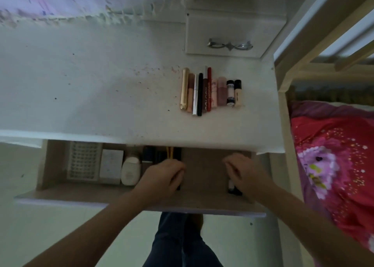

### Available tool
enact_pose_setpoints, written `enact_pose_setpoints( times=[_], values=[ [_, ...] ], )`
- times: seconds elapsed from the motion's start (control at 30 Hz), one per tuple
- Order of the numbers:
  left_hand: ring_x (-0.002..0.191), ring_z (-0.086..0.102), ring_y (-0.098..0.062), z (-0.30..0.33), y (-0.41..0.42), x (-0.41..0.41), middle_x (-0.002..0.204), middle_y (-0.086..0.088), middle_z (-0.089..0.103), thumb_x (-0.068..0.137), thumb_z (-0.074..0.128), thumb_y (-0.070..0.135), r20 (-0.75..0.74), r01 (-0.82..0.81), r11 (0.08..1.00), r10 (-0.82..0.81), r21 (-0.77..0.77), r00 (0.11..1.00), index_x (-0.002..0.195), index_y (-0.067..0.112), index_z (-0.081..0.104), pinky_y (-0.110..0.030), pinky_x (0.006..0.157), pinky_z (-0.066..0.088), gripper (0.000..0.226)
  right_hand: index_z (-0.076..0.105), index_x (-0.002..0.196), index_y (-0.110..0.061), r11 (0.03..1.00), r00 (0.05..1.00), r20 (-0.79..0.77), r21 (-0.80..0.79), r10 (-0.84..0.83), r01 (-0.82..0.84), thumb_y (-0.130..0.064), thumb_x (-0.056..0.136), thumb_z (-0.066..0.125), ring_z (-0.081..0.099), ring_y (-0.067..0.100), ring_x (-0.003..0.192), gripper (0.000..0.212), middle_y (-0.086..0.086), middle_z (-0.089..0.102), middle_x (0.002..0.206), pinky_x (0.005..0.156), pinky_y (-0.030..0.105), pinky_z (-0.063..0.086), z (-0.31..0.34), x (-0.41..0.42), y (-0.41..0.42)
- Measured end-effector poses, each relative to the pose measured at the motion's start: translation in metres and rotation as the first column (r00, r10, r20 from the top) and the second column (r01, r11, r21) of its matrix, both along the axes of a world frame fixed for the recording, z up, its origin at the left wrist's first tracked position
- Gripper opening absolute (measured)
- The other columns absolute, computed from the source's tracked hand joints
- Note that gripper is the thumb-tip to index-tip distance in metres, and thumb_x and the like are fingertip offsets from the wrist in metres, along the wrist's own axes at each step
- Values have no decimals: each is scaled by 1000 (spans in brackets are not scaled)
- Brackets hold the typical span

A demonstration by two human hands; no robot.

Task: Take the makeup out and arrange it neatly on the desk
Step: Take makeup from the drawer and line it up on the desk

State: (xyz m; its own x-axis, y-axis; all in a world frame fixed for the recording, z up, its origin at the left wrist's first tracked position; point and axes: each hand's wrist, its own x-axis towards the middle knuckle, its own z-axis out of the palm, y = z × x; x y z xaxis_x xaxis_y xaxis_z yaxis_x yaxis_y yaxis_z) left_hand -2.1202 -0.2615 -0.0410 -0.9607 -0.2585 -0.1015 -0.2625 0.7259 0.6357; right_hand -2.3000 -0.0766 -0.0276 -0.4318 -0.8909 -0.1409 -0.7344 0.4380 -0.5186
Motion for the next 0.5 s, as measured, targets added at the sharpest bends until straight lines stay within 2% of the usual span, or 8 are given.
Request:
enact_pose_setpoints(
  times=[0.03, 0.1, 0.17, 0.2, 0.23, 0.3, 0.4, 0.5],
  values=[
    [76, 59, -5, -21, 6, 5, 87, 3, 63, 89, 36, 30, 57, 71, 997, -68, -41, 996, 100, 16, 63, -21, 57, 50, 31, 63, 110, -6, 983, 998, -37, 178, 50, -42, -20, 92, 45, 63, 20, 86, 29, 10, 63, 103, 77, 20, 46, -17, 5, 7],
    [100, 60, -30, -48, 9, -3, 116, -14, 60, 88, 33, 27, 186, 72, 991, -49, -117, 981, 116, 6, 60, -39, 75, 55, 44, 57, 121, -5, 870, 977, -157, 490, 147, -52, -21, 85, 59, 59, 32, 98, 39, 15, 59, 115, 87, 33, 46, -45, 10, 16],
    [128, 39, -39, -61, 9, -20, 143, -20, 38, 92, 39, 19, 310, 37, 977, 31, -212, 950, 139, 2, 40, -51, 103, 39, 50, 70, 97, -4, 765, 943, -211, 641, 256, -64, -28, 51, 86, 63, 31, 79, 55, 15, 66, 91, 80, 38, 52, -55, 13, 13],
    [138, 25, -38, -65, 9, -28, 151, -19, 25, 93, 41, 17, 354, 43, 962, 58, -271, 934, 145, 2, 26, -52, 114, 23, 56, 72, 86, -6, 756, 923, -283, 654, 260, -13, -29, 41, 89, 64, 30, 75, 53, 13, 67, 83, 79, 40, 53, -56, 15, 10],
    [142, 13, -37, -67, 8, -35, 154, -17, 16, 95, 40, 17, 381, 62, 943, 72, -328, 922, 148, 3, 16, -50, 118, 9, 60, 72, 89, -6, 710, 912, -287, 704, 292, -6, -31, 51, 86, 63, 31, 84, 47, 13, 67, 89, 88, 43, 50, -55, 18, 7],
    [144, 3, -36, -69, 6, -43, 156, -14, 10, 96, 38, 17, 395, 80, 918, 88, -388, 914, 149, 5, 13, -49, 117, -3, 60, 62, 116, -8, 714, 890, -311, 700, 334, -24, -25, 85, 59, 49, 30, 116, 35, 13, 57, 120, 110, 44, 27, -60, 21, 6],
    [143, 7, -37, -74, 1, -45, 156, -13, 15, 93, 42, 12, 318, 77, 906, 65, -416, 946, 147, 4, 24, -49, 116, -4, 57, 55, 123, -9, 725, 882, -351, 688, 314, 16, -18, 90, 47, 42, 30, 124, 35, 13, 51, 128, 114, 42, 19, -67, 19, 10],
    [133, 31, -46, -80, -3, -43, 143, -25, 39, 85, 54, 4, 229, 30, 908, 73, -418, 971, 136, -3, 43, -56, 112, 17, 52, 55, 117, -5, 776, 884, -362, 631, 296, -1, -15, 86, 53, 50, 32, 116, 33, 16, 60, 115, 113, 46, 19, -69, 22, 15]
  ],
)
